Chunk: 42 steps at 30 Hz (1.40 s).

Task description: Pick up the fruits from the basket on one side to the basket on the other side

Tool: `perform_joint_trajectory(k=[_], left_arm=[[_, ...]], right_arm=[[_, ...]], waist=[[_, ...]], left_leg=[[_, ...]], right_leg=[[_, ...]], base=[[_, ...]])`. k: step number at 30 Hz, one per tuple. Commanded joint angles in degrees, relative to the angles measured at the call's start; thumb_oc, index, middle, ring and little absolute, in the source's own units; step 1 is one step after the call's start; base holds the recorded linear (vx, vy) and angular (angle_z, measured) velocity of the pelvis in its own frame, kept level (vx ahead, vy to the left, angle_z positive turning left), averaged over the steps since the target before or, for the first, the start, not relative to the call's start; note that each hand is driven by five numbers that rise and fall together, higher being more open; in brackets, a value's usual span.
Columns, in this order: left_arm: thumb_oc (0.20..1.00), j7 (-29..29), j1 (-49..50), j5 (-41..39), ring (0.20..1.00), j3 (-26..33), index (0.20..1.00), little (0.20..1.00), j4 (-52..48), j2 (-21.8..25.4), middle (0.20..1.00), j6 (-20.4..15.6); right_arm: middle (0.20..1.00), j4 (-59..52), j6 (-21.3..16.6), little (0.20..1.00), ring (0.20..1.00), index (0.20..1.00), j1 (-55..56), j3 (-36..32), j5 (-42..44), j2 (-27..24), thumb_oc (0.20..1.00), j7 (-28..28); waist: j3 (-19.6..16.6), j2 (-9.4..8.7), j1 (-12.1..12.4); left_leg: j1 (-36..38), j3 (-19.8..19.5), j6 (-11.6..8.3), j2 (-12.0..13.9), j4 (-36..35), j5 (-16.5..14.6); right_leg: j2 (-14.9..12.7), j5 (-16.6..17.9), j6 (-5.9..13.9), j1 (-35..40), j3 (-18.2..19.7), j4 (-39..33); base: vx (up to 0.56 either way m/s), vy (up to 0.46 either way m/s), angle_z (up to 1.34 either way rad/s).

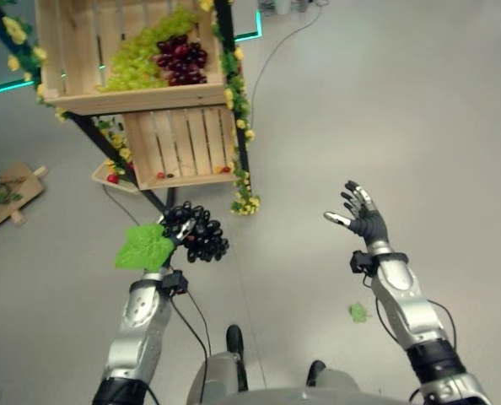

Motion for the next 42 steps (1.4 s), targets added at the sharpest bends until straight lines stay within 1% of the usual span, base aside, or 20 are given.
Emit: perform_joint_trajectory(k=[1, 4, 5, 6, 7, 8, 11, 13, 15, 17, 18, 20, 22, 24, 26, 28, 30, 31, 32, 42], left_arm=[[0.2, 1.2, -2.5, 1.0, 0.2, 2.5, 0.2, 0.2, -5.6, 1.1, 0.2, -3.4], [0.2, 1.8, -2.9, 1.5, 0.2, 2.2, 0.2, 0.2, -5.0, 1.1, 0.2, -3.5], [0.2, 2.7, -3.7, 1.8, 0.2, 1.8, 0.2, 0.2, -4.8, 1.9, 0.2, -3.8], [0.2, 2.8, -3.9, 1.8, 0.2, 1.8, 0.2, 0.2, -4.8, 1.9, 0.2, -3.9], [0.2, 3.2, -5.2, 2.0, 0.2, 1.2, 0.2, 0.2, -4.4, 2.1, 0.2, -4.2], [0.2, 3.2, -5.6, 1.7, 0.2, 1.2, 0.2, 0.2, -4.5, 1.9, 0.2, -4.4], [0.2, 3.4, -7.3, 0.9, 0.2, 2.0, 0.2, 0.2, -5.2, 2.4, 0.2, -5.2], [0.2, 3.6, -8.2, 0.4, 0.2, 2.3, 0.2, 0.2, -5.6, 2.8, 0.2, -6.1], [0.2, 2.5, -8.0, -0.5, 0.2, 2.0, 0.2, 0.2, -5.7, 2.3, 0.2, -6.0], [0.2, 1.1, -7.2, -0.8, 0.2, 2.4, 0.2, 0.2, -6.9, 1.1, 0.2, -6.6], [0.2, 0.4, -6.0, -2.1, 0.2, 2.9, 0.2, 0.2, -7.9, 0.2, 0.2, -6.8], [0.2, 0.3, -5.5, -2.1, 0.2, 3.3, 0.2, 0.2, -8.1, 0.1, 0.2, -6.9], [0.2, 0.1, -4.2, -3.7, 0.2, 3.8, 0.2, 0.2, -8.9, -0.2, 0.2, -6.8], [0.2, -0.3, -3.8, -4.4, 0.2, 4.1, 0.2, 0.2, -10.3, 0.0, 0.2, -6.6], [0.2, 0.1, -3.5, -4.8, 0.2, 4.2, 0.2, 0.2, -11.8, -0.2, 0.2, -6.4], [0.2, -0.4, -3.2, -6.0, 0.2, 4.8, 0.2, 0.2, -12.9, -0.3, 0.2, -6.3], [0.2, 0.0, -2.8, -6.0, 0.2, 5.4, 0.2, 0.2, -13.6, 0.1, 0.2, -6.5], [0.2, -0.1, -3.0, -5.6, 0.2, 5.2, 0.2, 0.2, -13.8, 0.2, 0.2, -6.5], [0.2, 0.1, -2.3, -5.5, 0.2, 5.2, 0.2, 0.2, -14.1, 0.3, 0.2, -6.6], [0.2, -1.2, -2.8, -5.6, 0.2, 5.9, 0.2, 0.2, -17.4, 0.6, 0.2, -6.3]], right_arm=[[1.0, -1.8, -2.1, 1.0, 1.0, 1.0, 0.1, -2.5, 1.6, 0.5, 1.0, -0.5], [1.0, -1.9, -1.9, 1.0, 1.0, 1.0, 0.6, -2.0, 1.3, 0.7, 1.0, -0.6], [1.0, -2.1, -2.1, 1.0, 1.0, 1.0, 0.5, -1.5, 1.3, 1.4, 1.0, -1.0], [1.0, -2.1, -2.1, 1.0, 1.0, 1.0, 0.3, -1.5, 1.3, 1.3, 1.0, -1.0], [1.0, -2.1, -2.8, 1.0, 1.0, 1.0, 0.2, -2.0, 1.4, 1.3, 1.0, -1.6], [1.0, -2.1, -2.8, 1.0, 1.0, 1.0, 0.1, -2.1, 1.5, 1.0, 1.0, -1.7], [1.0, -1.0, -2.7, 1.0, 1.0, 1.0, -1.4, -2.0, 2.0, 0.3, 1.0, -2.2], [1.0, 0.1, -3.0, 1.0, 1.0, 1.0, -2.7, -1.5, 2.4, 0.0, 1.0, -2.2], [1.0, 0.7, -2.9, 1.0, 1.0, 1.0, -1.7, -1.6, 2.9, -0.6, 1.0, -1.8], [1.0, 0.9, -2.9, 1.0, 1.0, 1.0, -1.6, -1.2, 2.3, -1.6, 1.0, -0.8], [1.0, 1.3, -2.7, 1.0, 1.0, 1.0, -1.9, -0.8, 2.6, -2.2, 1.0, -0.2], [1.0, 1.9, -2.9, 1.0, 1.0, 1.0, -2.2, -0.6, 2.8, -2.4, 1.0, 0.3], [1.0, 2.8, -3.0, 1.0, 1.0, 1.0, -3.2, 0.8, 3.8, -3.0, 1.0, 0.9], [1.0, 2.4, -2.7, 1.0, 1.0, 1.0, -3.3, 0.6, 4.4, -3.7, 1.0, 1.3], [1.0, 3.1, -2.7, 1.0, 1.0, 1.0, -3.7, -0.1, 4.3, -4.1, 1.0, 0.5], [1.0, 3.8, -2.5, 1.0, 1.0, 1.0, -3.8, -0.5, 4.3, -4.2, 1.0, -0.2], [1.0, 3.5, -2.9, 1.0, 1.0, 1.0, -3.1, -1.4, 4.2, -4.3, 1.0, -0.8], [1.0, 3.5, -2.8, 1.0, 1.0, 1.0, -2.3, -1.8, 4.1, -4.4, 1.0, -1.1], [1.0, 3.8, -3.0, 1.0, 1.0, 1.0, -2.1, -1.4, 3.9, -4.2, 1.0, -1.3], [1.0, 6.3, -1.9, 1.0, 1.0, 1.0, -3.4, -0.5, 3.5, -3.7, 1.0, 0.1]], waist=[[-1.6, -1.53, -0.4], [-1.1, -1.44, -1.0], [1.1, -0.33, -2.6], [1.0, -0.21, -2.4], [2.4, 0.68, -4.7], [2.3, 0.87, -4.9], [3.1, 0.18, -4.5], [3.2, -0.39, -5.3], [2.4, -1.49, -5.6], [1.1, -1.89, -5.4], [0.6, -1.3, -4.9], [0.4, -1.46, -4.3], [0.8, -0.91, -2.7], [2.4, -1.91, -1.2], [3.5, -1.97, -0.2], [3.2, -1.58, 0.2], [2.9, 0.06, 0.6], [2.8, -0.18, 0.0], [2.6, -0.16, 0.2], [-1.0, -0.91, -0.3]], left_leg=[[2.9, -3.3, -2.11, 1.7, -0.2, -7.9], [4.9, -4.3, -0.64, -0.4, -1.6, -8.4], [7.0, -6.3, 0.05, -0.6, -3.3, -7.9], [6.7, -6.1, 0.04, -0.5, -3.5, -7.6], [8.5, -9.3, -0.07, -0.5, -5.0, -7.7], [8.4, -10.3, -0.35, -1.0, -5.3, -7.5], [8.7, -11.7, -1.31, -1.2, -6.3, -8.0], [9.7, -12.5, -1.43, -1.5, -6.2, -9.1], [9.9, -13.7, -1.39, -3.2, -4.2, -11.1], [10.2, -14.0, -1.69, -4.1, 1.0, -15.0], [9.2, -12.6, -2.08, -3.7, 7.9, -17.8], [8.0, -12.8, -2.47, -3.8, 11.3, -16.6], [5.9, -14.8, -3.47, -4.3, 22.8, -13.5], [0.1, -14.6, -5.13, -7.7, 33.2, -9.6], [-4.4, -15.8, -4.66, -7.3, 30.5, -10.4], [-4.7, -15.6, -5.74, -2.0, 22.8, -10.3], [-3.2, -13.0, -6.74, 2.9, 6.6, -4.3], [-2.9, -11.1, -7.41, 5.3, 5.8, -3.3], [-0.4, -13.2, -6.93, 2.9, 6.1, -6.2], [3.3, -12.7, -6.79, 2.2, 1.0, -7.2]], right_leg=[[-6.8, 0.7, 4.55, -3.0, -0.1, 9.2], [-8.2, 5.8, 4.07, -5.5, 1.8, 17.8], [-5.1, 7.6, 3.72, -10.8, 8.2, 25.0], [-4.8, 7.9, 3.62, -11.2, 8.4, 24.9], [3.2, 1.5, 2.04, -17.1, 14.8, 25.0], [4.5, 1.0, 1.8, -18.2, 15.7, 22.5], [0.5, 3.1, 1.69, -19.2, 11.3, 7.8], [2.3, 6.9, 2.83, -21.2, 12.5, -1.6], [3.8, 6.9, 2.24, -19.1, 14.9, -2.1], [3.3, 6.9, 1.49, -16.7, 14.7, -2.7], [4.3, 5.5, 0.37, -13.7, 14.3, -3.8], [4.6, 5.3, -0.46, -12.4, 14.3, -4.4], [6.5, 3.6, -2.48, -8.9, 14.5, -5.3], [5.5, 3.3, -3.8, -5.7, 14.2, -7.2], [5.8, 1.8, -4.16, -3.5, 15.0, -7.3], [5.8, 0.1, -3.65, -2.1, 15.1, -7.7], [7.7, -1.3, -3.48, -1.1, 14.0, -6.8], [6.8, -1.7, -3.41, -0.8, 13.5, -6.5], [6.8, -2.5, -3.21, -0.8, 13.7, -5.5], [6.0, -0.6, -2.58, 1.9, 12.6, -10.4]], base=[[0.16, 0.201, 0.41], [0.12, 0.144, 0.41], [0.01, 0.075, 0.53], [0.07, 0.072, 0.53], [0.11, 0.021, 0.63], [0.2, -0.031, 0.94], [0.17, -0.163, 0.89], [0.22, -0.173, 0.54], [0.27, -0.139, 0.55], [0.38, -0.206, 0.87], [0.29, -0.151, 0.56], [0.2, -0.133, -0.29], [0.24, -0.21, -0.75], [0.15, -0.201, -0.7], [0.18, -0.128, -0.18], [0.23, -0.035, -0.25], [0.21, -0.006, -0.15], [0.16, -0.001, -0.12], [0.12, 0.011, -0.21], [0.05, -0.002, 0.18]])
